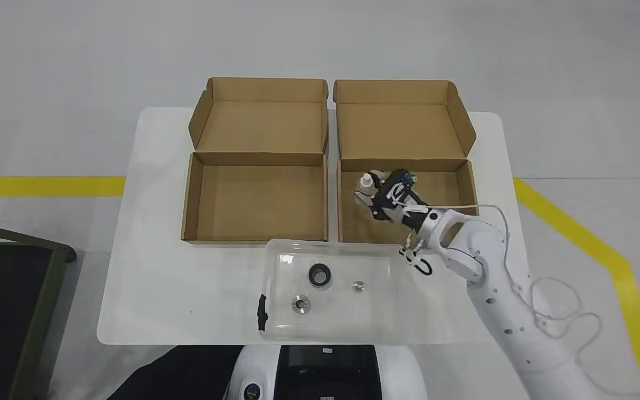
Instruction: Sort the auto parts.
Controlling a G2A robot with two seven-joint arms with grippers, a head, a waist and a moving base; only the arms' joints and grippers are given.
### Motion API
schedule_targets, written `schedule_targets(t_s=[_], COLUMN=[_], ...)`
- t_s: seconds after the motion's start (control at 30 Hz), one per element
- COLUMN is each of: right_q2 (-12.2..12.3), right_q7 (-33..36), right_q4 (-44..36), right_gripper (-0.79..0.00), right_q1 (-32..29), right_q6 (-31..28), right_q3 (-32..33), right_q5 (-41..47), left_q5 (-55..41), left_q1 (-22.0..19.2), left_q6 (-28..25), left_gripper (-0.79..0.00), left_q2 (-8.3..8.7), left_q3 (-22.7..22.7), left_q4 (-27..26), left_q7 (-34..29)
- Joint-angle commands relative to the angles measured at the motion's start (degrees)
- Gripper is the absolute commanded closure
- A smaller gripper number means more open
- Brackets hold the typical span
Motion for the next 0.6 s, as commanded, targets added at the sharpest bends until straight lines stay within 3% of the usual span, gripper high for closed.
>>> schedule_targets(t_s=[0.0, 0.47, 0.53, 0.57], right_q2=[-0.1, -0.8, -0.8, -0.8], right_q7=[0.7, 4.5, 4.4, 4.3], right_q4=[0.9, 6.8, 7.6, 7.8], right_gripper=[0.0, -0.009, -0.105, -0.203], right_q1=[0.8, 5.6, 6.1, 6.2], right_q6=[-0.4, -2.6, -2.7, -2.9], right_q3=[-0.5, -2.5, -2.6, -2.7], right_q5=[0.3, 2.3, 2.3, 2.3], left_q5=[0.0, 0.0, 0.0, 0.0], left_q1=[0.0, 0.0, 0.0, 0.0], left_q6=[0.0, 0.0, 0.0, 0.0], left_gripper=[-0.785, -0.785, -0.785, -0.785], left_q2=[0.0, 0.0, 0.0, 0.0], left_q3=[0.0, 0.0, 0.0, 0.0], left_q4=[0.0, 0.0, 0.0, 0.0], left_q7=[0.0, 0.0, 0.0, 0.0])
